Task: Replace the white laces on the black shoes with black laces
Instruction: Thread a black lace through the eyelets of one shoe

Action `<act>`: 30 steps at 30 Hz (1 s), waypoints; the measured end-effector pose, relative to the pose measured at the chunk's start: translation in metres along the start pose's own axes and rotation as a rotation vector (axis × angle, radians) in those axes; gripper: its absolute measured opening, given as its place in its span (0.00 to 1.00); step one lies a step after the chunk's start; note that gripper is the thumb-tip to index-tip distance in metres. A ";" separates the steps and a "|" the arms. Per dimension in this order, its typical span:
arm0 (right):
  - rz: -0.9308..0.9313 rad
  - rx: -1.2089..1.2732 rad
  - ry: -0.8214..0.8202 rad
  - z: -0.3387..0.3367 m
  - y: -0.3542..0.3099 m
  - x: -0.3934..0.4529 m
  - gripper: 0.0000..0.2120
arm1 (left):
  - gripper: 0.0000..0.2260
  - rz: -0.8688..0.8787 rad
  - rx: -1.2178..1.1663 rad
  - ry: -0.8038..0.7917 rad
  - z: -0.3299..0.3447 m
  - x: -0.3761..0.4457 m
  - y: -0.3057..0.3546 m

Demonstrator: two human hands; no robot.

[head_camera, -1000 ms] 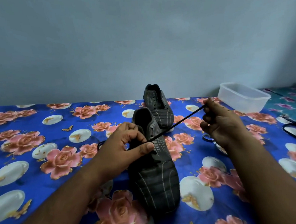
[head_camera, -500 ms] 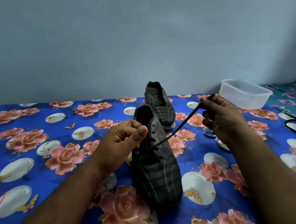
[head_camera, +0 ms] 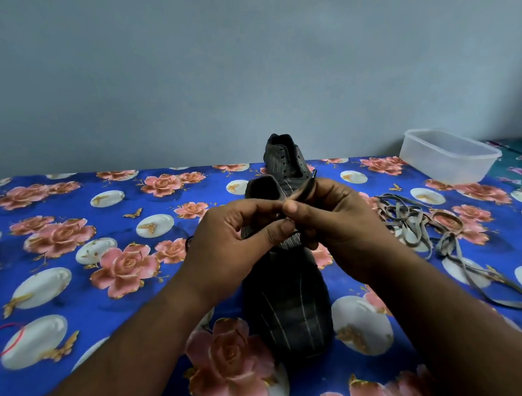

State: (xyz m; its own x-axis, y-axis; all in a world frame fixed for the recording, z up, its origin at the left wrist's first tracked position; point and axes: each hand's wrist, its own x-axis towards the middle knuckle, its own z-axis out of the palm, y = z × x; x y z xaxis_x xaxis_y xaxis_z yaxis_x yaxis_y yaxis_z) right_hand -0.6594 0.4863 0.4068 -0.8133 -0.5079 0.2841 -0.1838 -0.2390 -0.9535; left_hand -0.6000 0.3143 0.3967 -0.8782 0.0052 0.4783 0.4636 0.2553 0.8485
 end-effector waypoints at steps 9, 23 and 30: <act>0.007 -0.033 0.167 -0.017 -0.007 0.006 0.06 | 0.07 -0.071 -0.016 0.054 -0.012 0.003 -0.009; -0.027 -0.167 0.044 -0.003 0.003 0.003 0.06 | 0.05 0.045 0.139 0.114 -0.007 0.004 -0.008; -0.045 -0.243 0.073 -0.006 0.005 0.004 0.08 | 0.06 0.153 0.365 0.143 -0.007 0.006 -0.014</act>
State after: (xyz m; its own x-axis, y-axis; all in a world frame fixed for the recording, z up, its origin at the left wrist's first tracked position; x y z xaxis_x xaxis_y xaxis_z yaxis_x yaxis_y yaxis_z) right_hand -0.6669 0.4879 0.4024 -0.8373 -0.4381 0.3271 -0.3410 -0.0494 -0.9388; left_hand -0.6105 0.3040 0.3896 -0.7653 -0.0578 0.6411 0.4929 0.5879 0.6414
